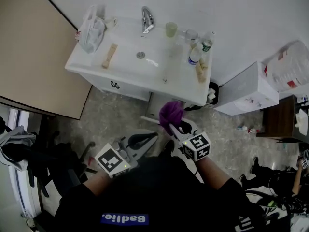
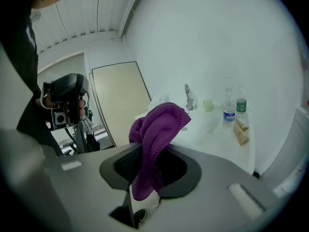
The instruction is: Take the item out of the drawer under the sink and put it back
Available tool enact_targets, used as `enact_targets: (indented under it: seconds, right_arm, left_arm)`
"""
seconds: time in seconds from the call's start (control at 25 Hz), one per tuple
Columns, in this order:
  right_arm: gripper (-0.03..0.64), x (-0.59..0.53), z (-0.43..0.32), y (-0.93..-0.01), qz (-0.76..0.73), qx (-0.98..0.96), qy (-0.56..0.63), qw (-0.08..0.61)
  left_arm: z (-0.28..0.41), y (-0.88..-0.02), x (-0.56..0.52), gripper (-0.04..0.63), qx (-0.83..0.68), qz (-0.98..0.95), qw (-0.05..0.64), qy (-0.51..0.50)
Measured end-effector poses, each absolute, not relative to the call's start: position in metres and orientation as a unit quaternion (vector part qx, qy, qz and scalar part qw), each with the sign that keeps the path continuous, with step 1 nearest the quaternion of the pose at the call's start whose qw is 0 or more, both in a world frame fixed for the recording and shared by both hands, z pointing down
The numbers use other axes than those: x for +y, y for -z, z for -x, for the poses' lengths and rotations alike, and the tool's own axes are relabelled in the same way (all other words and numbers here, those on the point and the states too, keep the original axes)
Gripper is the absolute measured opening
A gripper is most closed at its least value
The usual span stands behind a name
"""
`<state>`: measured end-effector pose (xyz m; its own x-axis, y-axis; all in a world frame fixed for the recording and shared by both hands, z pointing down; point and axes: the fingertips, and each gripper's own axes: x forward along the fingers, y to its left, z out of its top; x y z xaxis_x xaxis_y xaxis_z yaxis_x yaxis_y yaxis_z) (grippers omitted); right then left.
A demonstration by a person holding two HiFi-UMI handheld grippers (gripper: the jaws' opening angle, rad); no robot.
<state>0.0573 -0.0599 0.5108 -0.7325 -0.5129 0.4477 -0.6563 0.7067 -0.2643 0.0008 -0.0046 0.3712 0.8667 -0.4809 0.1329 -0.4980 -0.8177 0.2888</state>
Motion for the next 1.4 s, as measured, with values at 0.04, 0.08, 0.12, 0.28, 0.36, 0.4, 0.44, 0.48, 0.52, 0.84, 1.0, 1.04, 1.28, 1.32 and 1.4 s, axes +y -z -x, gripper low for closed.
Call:
enact_targets:
  seconds: [0.04, 0.08, 0.12, 0.28, 0.36, 0.4, 0.44, 0.48, 0.52, 0.84, 1.0, 1.04, 1.28, 1.32, 1.4]
  right_arm:
    - [0.091, -0.062, -0.056, -0.516, -0.318, -0.908, -0.207, 0.178]
    - [0.091, -0.063, -0.055, -0.521, -0.313, -0.908, -0.207, 0.183]
    - [0.091, -0.065, -0.054, -0.526, -0.310, -0.909, -0.209, 0.187]
    - [0.091, -0.074, -0.053, -0.548, -0.298, -0.906, -0.218, 0.207]
    - [0.091, -0.078, -0.053, -0.563, -0.290, -0.905, -0.219, 0.223]
    - [0.091, -0.080, -0.053, -0.570, -0.285, -0.904, -0.219, 0.232]
    - [0.091, -0.081, -0.053, -0.577, -0.280, -0.904, -0.218, 0.240]
    - [0.091, -0.083, -0.054, -0.585, -0.276, -0.903, -0.216, 0.248]
    - [0.091, -0.084, -0.055, -0.592, -0.273, -0.902, -0.214, 0.257]
    - [0.091, -0.097, -0.059, -0.667, -0.252, -0.882, -0.226, 0.328]
    - [0.091, -0.103, -0.062, -0.713, -0.236, -0.869, -0.204, 0.383]
    - [0.091, -0.105, -0.063, -0.725, -0.232, -0.866, -0.201, 0.395]
    - [0.091, -0.116, -0.068, -0.775, -0.228, -0.845, -0.209, 0.435]
    - [0.091, -0.117, -0.067, -0.781, -0.227, -0.843, -0.208, 0.441]
    - [0.091, -0.122, -0.064, -0.795, -0.221, -0.840, -0.205, 0.450]
  left_arm:
    - [-0.001, -0.371, -0.006, -0.005, -0.259, -0.952, 0.158, -0.026]
    - [-0.001, -0.371, -0.008, -0.005, -0.262, -0.952, 0.158, -0.026]
    - [-0.001, -0.371, -0.009, -0.005, -0.263, -0.951, 0.158, -0.026]
    - [-0.001, -0.373, -0.015, -0.005, -0.267, -0.950, 0.158, -0.031]
    - [-0.001, -0.374, -0.018, -0.005, -0.269, -0.949, 0.159, -0.032]
    - [-0.001, -0.374, -0.020, -0.005, -0.271, -0.949, 0.160, -0.031]
    - [-0.001, -0.374, -0.021, -0.005, -0.272, -0.948, 0.160, -0.030]
    - [-0.002, -0.374, -0.022, -0.005, -0.274, -0.948, 0.161, -0.029]
    - [-0.002, -0.373, -0.023, -0.005, -0.275, -0.947, 0.161, -0.028]
    - [-0.001, -0.372, -0.031, -0.005, -0.288, -0.942, 0.168, -0.025]
    - [0.002, -0.374, -0.037, -0.005, -0.300, -0.938, 0.171, -0.026]
    - [0.002, -0.375, -0.038, -0.005, -0.303, -0.937, 0.171, -0.027]
    - [0.007, -0.382, -0.044, -0.005, -0.316, -0.932, 0.178, -0.031]
    - [0.008, -0.383, -0.045, -0.005, -0.318, -0.931, 0.179, -0.032]
    - [0.010, -0.386, -0.047, -0.005, -0.321, -0.929, 0.181, -0.035]
